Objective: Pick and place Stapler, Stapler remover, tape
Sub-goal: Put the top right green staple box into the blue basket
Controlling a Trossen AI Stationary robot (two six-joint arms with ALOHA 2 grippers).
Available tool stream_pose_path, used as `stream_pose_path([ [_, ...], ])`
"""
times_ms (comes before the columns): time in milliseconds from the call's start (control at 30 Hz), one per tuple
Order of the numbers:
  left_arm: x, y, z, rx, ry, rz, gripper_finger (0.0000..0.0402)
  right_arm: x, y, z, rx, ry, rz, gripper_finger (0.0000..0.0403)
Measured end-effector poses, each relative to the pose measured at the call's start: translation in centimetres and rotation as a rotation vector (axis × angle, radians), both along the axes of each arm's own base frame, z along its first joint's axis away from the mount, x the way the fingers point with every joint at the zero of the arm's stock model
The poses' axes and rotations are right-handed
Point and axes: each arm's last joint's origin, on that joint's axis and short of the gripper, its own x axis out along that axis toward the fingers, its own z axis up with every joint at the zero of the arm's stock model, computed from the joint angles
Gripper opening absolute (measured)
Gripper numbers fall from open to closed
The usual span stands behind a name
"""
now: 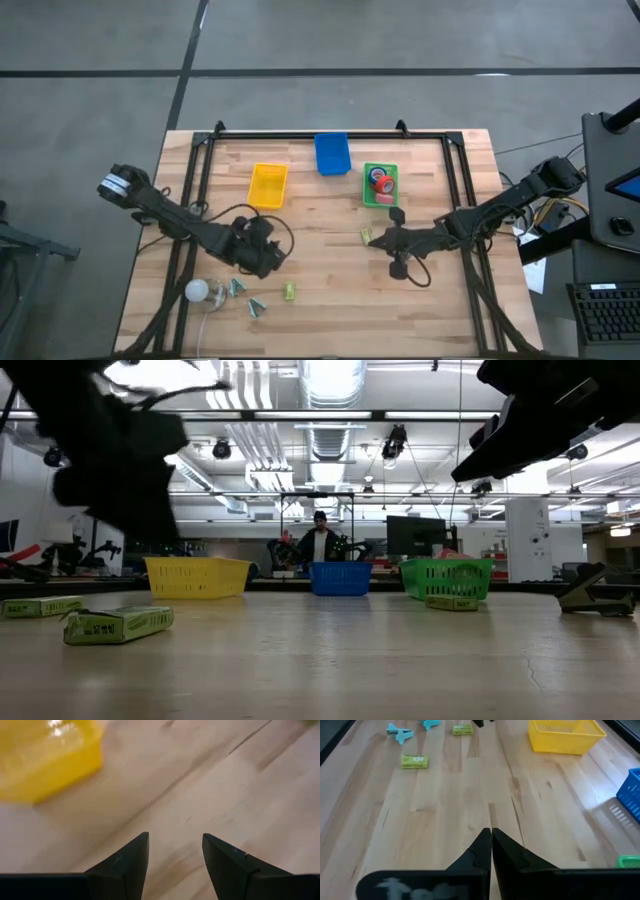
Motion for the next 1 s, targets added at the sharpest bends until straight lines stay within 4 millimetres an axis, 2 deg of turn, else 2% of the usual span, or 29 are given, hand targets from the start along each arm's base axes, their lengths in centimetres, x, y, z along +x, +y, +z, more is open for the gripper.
stream_pose_path([
  [167,-1.0,-0.1,-1.7,-0.058,-0.031,0.084,0.0188,0.0,0.0,0.0,-0.027,0.000,0.017,0.0008],
  [367,0.1,-2.1,-1.6,-0.160,-0.190,-0.111,0.0188,0.0,0.0,0.0,-0.030,-0.002,0.019,0.0008],
  [533,0.5,-2.8,-1.0,-0.170,-0.250,-0.149,0.0188,0.0,-0.1,0.1,-0.002,-0.010,-0.022,0.0008],
  [600,0.6,-2.7,-0.9,-0.111,-0.271,-0.145,0.0188,0.0,-0.2,0.1,0.052,-0.025,-0.092,0.0008],
  [733,1.5,-2.7,0.2,0.065,-0.422,-0.144,0.0188,0.1,-0.2,-0.1,0.163,-0.032,-0.177,0.0009],
  [833,1.9,-2.9,0.9,0.126,-0.483,-0.189,0.0188,0.3,-0.1,-0.6,0.238,-0.020,-0.227,0.0010],
  [1000,2.4,-2.9,1.9,0.233,-0.551,-0.187,0.0188,0.8,0.1,-2.2,0.346,0.033,-0.310,0.0049],
])
